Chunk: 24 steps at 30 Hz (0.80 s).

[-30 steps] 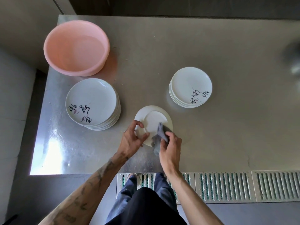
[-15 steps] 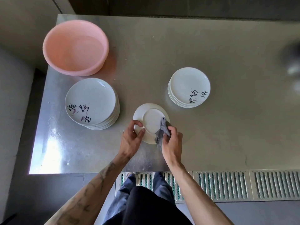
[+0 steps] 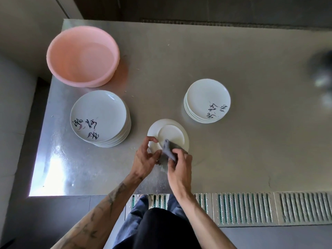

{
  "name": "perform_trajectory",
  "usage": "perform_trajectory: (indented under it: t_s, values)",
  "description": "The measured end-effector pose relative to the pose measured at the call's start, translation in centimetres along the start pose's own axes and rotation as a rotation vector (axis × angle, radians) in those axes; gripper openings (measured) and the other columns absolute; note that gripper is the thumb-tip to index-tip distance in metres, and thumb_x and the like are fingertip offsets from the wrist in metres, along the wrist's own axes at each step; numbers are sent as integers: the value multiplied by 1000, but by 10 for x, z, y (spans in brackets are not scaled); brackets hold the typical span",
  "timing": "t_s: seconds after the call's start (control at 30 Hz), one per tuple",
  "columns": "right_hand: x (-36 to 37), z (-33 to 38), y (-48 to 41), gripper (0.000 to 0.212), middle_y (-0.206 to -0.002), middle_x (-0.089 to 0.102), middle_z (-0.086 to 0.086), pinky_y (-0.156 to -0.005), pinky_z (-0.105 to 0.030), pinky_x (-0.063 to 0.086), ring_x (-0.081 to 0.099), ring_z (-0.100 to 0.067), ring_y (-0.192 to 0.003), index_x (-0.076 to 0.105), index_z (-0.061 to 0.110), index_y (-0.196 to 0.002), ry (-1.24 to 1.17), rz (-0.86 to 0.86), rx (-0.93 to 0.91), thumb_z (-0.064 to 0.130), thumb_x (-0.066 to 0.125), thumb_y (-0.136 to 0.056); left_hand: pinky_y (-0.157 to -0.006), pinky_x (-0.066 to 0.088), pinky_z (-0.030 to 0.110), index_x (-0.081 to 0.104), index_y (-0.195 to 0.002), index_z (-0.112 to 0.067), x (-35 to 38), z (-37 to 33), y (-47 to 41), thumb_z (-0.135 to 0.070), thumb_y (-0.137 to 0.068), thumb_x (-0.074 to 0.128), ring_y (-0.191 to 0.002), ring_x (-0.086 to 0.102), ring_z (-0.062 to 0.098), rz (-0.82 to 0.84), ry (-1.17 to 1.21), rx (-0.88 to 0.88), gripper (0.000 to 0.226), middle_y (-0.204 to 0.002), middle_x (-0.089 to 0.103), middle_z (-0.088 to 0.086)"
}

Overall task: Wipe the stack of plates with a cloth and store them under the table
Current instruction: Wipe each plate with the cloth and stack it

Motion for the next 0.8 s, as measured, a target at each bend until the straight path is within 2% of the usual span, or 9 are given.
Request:
perform_trajectory:
  t_s: [0.1,0.17,0.23,0.3,0.37,0.43,0.57,0.67,0.8]
  values:
    - [-5,-3,-9,24,-115,49,-5,-81,-6,36,50,6,-91,62,20,-119,-21,-12,47,8,59,-99,-63,61,58,52,-110,-20,1,0,0,-1,-93,66,-69,71,42,31,-10,-15,29,-95,69,17]
    - [-15,-11,-22,24,-116,50,-9,-80,-10,37,54,-10,-89,62,17,-122,-18,-34,112,10,59,-100,-64,59,55,55,-106,-21,0,0,-1,-12,-93,69,-76,68,43,28,-26,-11,21,-99,69,13]
    - [-18,-13,-21,25,-116,51,-9,-78,-4,36,52,-2,-84,62,16,-124,-21,-60,130,10,59,-99,-63,56,51,58,-102,-21,1,-1,-1,-21,-92,67,-75,64,41,28,-42,-2,14,-96,69,17]
    - [-9,-6,-7,26,-117,50,-6,-78,4,33,50,13,-88,63,16,-121,-15,-43,67,7,62,-97,-62,56,52,59,-103,-20,2,0,-1,-10,-93,69,-69,65,37,36,-48,7,17,-92,68,21]
    - [-1,-2,6,26,-117,49,-4,-82,0,34,43,25,-95,63,17,-119,-9,-18,13,6,64,-95,-61,61,55,56,-106,-18,2,1,-1,1,-91,71,-69,71,38,57,-15,-16,28,-95,69,19]
    - [-3,-4,1,26,-117,49,-5,-82,0,34,41,26,-96,63,16,-120,-27,-14,18,6,63,-96,-62,62,54,54,-109,-17,1,1,0,4,-89,73,-68,73,35,64,9,-35,35,-103,68,13]
    - [-17,-15,-18,27,-115,49,-8,-87,-19,42,53,-7,-91,61,16,-125,-44,-12,132,9,58,-100,-65,61,50,53,-109,-17,1,-1,0,1,-94,67,-74,69,27,31,21,-25,27,-111,63,10]
    - [-22,-15,-18,25,-108,52,-7,-82,-21,41,56,-18,-93,62,17,-122,-22,18,92,8,58,-99,-68,59,55,50,-115,-14,-2,-6,0,5,-94,67,-81,71,25,-39,120,4,33,-114,67,5]
    - [-42,-20,-27,21,-104,53,-6,-79,-24,42,51,-8,-82,63,17,-117,-7,-27,73,9,58,-99,-68,61,29,45,-124,-26,-13,-23,-10,-1,-90,76,-79,71,11,-179,209,32,53,-95,74,-6]
Point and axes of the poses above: each hand's wrist, its own y-axis away from the middle knuckle, its own x-axis out of the palm, z = x × y, the point moved 7 cm from there along -y, towards the middle knuckle
